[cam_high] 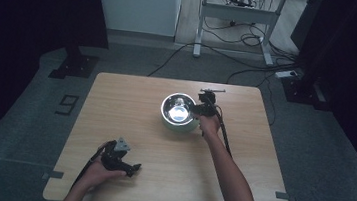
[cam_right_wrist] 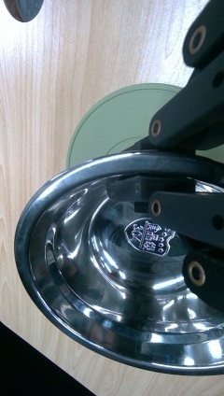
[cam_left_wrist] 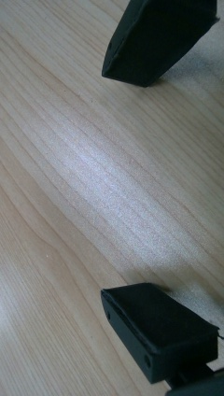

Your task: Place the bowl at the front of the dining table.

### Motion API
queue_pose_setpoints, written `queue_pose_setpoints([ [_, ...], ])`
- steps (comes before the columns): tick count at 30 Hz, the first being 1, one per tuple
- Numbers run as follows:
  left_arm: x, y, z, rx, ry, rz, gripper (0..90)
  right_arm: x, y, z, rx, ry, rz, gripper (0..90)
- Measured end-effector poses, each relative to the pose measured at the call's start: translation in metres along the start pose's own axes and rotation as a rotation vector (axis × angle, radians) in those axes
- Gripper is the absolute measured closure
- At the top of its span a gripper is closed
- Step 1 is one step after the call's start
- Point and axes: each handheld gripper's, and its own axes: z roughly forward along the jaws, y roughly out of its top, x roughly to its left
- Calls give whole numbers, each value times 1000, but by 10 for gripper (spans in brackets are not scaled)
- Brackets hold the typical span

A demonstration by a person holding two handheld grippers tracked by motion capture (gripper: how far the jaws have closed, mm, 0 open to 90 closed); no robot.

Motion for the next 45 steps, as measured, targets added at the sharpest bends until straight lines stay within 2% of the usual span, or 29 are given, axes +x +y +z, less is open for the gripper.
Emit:
queue_pose_setpoints([
  [11,0,0,0,1,0,2,0,-8,-2,15,6,-22,25,870],
  [25,0,0,0,1,0,2,0,-19,-6,33,8,-53,79,869],
  [40,0,0,0,1,1,2,0,-23,-10,42,8,-70,94,870],
  [45,0,0,0,1,0,2,0,-24,-11,43,5,-75,86,858],
])
